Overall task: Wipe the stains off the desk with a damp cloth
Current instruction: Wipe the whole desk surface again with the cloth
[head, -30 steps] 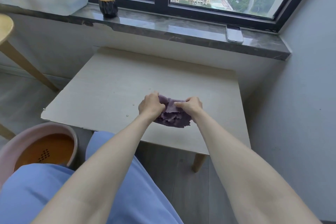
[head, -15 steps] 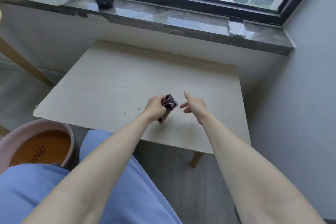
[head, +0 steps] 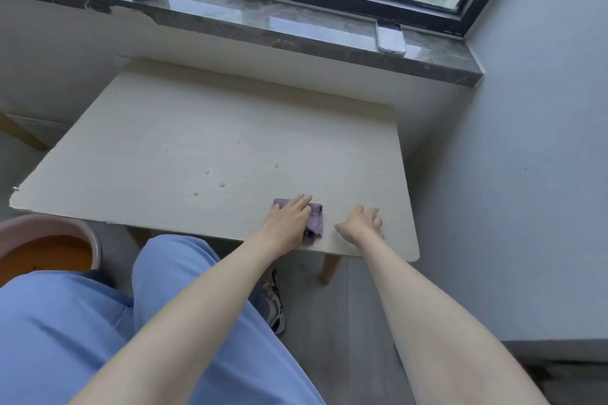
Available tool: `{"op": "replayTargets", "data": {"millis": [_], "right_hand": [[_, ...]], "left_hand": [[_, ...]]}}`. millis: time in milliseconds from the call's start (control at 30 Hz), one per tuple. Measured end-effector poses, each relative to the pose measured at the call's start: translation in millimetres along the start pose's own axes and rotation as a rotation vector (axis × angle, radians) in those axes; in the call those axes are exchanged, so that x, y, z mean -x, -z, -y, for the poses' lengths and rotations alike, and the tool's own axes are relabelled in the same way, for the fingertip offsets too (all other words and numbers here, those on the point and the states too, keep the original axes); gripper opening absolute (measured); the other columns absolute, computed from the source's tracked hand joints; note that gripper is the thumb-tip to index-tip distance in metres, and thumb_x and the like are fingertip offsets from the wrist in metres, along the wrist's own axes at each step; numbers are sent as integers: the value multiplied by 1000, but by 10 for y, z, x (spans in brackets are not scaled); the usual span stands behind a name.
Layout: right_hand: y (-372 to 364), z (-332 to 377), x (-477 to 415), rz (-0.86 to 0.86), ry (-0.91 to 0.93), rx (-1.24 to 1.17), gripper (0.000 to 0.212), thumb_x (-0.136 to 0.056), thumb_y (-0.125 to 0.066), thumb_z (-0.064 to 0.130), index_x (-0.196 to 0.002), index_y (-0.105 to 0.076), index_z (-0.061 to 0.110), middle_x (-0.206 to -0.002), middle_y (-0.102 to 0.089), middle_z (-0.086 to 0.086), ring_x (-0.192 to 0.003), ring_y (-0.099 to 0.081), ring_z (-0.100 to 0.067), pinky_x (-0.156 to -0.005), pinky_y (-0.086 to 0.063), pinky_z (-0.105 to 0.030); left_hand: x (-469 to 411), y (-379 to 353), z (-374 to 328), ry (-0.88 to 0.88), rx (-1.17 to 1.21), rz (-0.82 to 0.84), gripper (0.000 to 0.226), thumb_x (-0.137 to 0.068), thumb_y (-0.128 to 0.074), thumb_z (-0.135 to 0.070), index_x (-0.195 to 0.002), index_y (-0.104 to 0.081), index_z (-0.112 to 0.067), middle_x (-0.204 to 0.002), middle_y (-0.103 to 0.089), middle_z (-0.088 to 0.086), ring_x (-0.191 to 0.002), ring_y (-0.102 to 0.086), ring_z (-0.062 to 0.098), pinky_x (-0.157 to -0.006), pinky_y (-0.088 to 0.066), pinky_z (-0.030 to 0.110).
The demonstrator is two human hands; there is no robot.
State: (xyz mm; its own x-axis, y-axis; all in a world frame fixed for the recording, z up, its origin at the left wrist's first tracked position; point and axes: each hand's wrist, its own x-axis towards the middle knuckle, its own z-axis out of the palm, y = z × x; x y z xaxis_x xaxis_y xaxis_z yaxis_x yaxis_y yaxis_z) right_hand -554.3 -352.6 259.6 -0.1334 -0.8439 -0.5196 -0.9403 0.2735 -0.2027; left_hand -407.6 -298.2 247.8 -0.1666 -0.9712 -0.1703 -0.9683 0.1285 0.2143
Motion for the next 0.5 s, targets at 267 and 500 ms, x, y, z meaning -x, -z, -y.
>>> {"op": "replayTargets", "data": {"millis": [267, 500], "right_hand": [[-155, -61, -28, 11, 5, 1, 107, -73, -73, 51, -150, -4, 24, -158, 12, -5, -145, 6, -32, -109, -20, -57], [-203, -65, -84, 26, 7, 4, 111, -74, -72, 49, -152, 2, 23, -158, 17, -7, -145, 12, -32, -110, -13, -59]], "left_hand": [[-186, 30, 268, -33, -85, -56, 32, -98, -33, -14, -129, -40, -13, -134, -40, 9, -124, -42, 25, -83, -42, 41], [-253, -288, 371, -651, -89, -81, 42, -89, -38, -25, -127, -55, -21, -124, -58, 14, -113, -58, 26, -72, -52, 40]]}}
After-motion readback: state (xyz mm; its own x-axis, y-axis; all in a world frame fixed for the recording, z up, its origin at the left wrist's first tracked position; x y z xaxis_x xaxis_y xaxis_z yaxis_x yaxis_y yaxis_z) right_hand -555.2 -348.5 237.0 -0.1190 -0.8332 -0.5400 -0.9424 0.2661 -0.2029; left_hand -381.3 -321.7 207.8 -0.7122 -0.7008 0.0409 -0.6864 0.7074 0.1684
